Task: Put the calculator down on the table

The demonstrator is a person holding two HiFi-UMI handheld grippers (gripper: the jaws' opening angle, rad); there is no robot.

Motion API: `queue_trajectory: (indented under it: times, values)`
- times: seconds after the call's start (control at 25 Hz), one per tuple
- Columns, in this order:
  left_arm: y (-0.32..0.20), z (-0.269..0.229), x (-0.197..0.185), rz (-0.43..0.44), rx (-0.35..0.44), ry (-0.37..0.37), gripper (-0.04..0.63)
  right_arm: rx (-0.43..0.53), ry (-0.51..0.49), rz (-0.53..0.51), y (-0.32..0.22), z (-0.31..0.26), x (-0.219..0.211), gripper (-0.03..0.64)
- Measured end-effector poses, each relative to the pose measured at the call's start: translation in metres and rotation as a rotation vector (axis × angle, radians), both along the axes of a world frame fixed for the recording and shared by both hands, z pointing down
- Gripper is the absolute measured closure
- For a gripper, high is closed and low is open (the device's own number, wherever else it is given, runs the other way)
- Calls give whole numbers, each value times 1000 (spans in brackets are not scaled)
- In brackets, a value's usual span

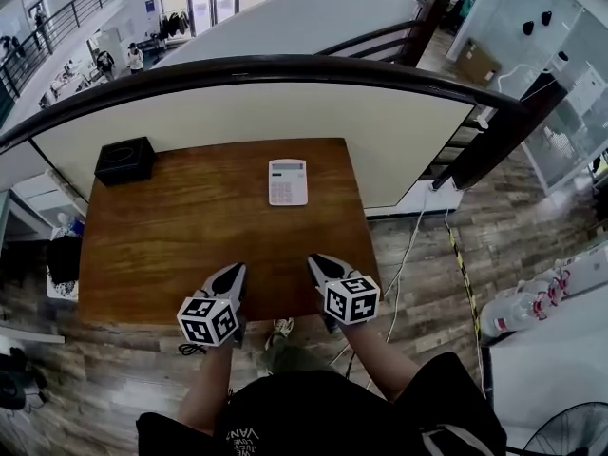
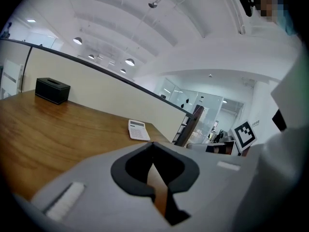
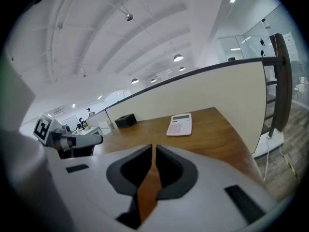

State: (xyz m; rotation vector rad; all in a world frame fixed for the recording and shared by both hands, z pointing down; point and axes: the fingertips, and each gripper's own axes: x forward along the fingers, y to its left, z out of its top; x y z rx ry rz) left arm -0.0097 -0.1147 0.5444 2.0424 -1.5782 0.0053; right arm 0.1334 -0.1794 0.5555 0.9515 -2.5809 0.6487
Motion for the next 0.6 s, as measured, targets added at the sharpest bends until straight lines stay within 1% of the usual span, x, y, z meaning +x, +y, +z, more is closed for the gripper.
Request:
queue_trajectory:
  times: [0.32, 0.6]
  values:
    - [52, -3, 19, 10, 15, 6, 583, 11, 17, -34, 60, -4, 16, 581]
    - [83, -5, 34, 22, 21, 10, 583, 8, 27, -40, 92, -3, 29, 583]
